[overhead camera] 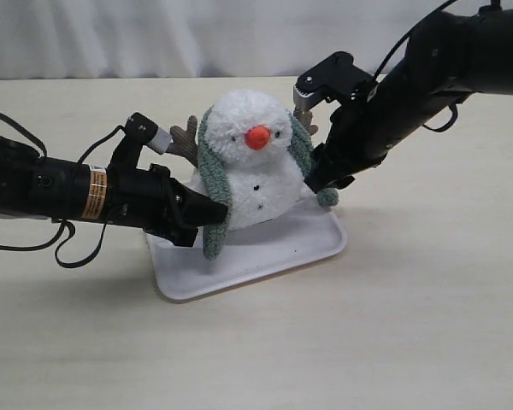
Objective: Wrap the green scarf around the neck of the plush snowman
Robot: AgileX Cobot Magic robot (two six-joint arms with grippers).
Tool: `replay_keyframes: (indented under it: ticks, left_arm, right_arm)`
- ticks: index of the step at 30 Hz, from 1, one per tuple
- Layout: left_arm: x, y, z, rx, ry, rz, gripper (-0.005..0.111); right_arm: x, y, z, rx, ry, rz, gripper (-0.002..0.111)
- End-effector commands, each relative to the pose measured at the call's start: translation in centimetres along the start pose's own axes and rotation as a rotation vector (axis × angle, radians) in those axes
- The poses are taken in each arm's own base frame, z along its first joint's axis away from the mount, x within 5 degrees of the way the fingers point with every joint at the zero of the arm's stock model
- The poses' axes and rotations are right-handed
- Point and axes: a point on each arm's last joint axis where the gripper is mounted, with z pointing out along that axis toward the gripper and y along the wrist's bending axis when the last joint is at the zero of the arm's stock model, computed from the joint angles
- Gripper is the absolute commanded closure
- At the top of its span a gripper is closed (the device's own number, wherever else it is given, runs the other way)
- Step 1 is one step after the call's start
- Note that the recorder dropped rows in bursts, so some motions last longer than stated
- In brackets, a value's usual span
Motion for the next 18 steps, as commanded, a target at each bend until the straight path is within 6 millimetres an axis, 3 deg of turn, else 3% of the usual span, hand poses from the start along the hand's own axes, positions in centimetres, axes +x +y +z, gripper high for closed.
replay_keyframes:
  ticks: [1, 8, 12, 18]
  left_arm:
    - [0.0, -0.1, 0.1, 0.011, -0.005, 0.006, 0.107]
    - [0.0, 0.1, 0.2, 0.006, -0.011, -0.010, 0.107]
    - [0.4, 0.5, 0.6, -0.003, -0.011, -0.019, 0.107]
    - [0.4, 0.5, 0.8, 0.005, -0.022, -0.030, 0.107]
  right_arm:
    - [0.1, -0.5, 2.4, 0.019, -0.013, 0.048, 0.057]
    - [0.2, -0.9, 4.8, 0.045, -0.033, 0.057, 0.079]
    - [0.6, -0.7, 4.9, 0.026, 0.003, 0.036, 0.104]
    - [1.0, -0.1, 3.3, -0.029, 0.075, 0.039, 0.104]
